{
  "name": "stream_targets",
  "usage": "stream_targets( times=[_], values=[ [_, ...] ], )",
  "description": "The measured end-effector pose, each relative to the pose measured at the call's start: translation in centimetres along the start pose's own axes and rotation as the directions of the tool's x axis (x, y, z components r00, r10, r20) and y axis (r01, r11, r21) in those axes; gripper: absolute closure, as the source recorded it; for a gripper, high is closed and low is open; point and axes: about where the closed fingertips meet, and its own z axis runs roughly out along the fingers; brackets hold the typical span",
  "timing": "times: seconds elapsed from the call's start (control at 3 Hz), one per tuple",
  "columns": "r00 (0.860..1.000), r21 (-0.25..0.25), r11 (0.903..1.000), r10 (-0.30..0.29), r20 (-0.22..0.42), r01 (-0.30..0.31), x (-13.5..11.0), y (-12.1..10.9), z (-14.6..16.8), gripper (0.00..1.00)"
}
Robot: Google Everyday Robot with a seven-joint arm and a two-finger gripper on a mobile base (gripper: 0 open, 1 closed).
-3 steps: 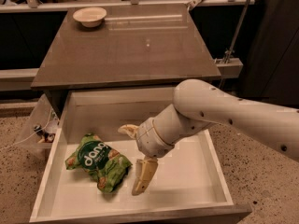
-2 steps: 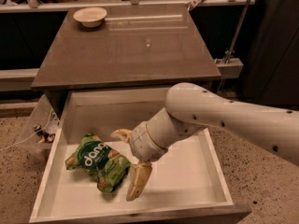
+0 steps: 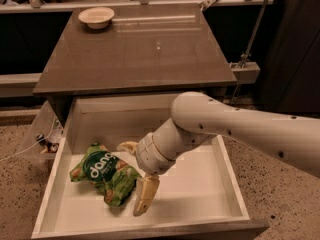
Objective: Close middle drawer
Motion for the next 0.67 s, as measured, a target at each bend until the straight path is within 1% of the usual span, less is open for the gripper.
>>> stream_targets(
  times=[0.33, 0.67],
  values=[
    [1.000, -0.022, 0.9997, -0.009, -0.025, 0.009, 0.0, -0.3, 2.3, 0.00],
    [0.995, -0.006, 0.9984, -0.056, -0.079, 0.056, -1.1, -0.5, 4.9, 0.00]
  ],
)
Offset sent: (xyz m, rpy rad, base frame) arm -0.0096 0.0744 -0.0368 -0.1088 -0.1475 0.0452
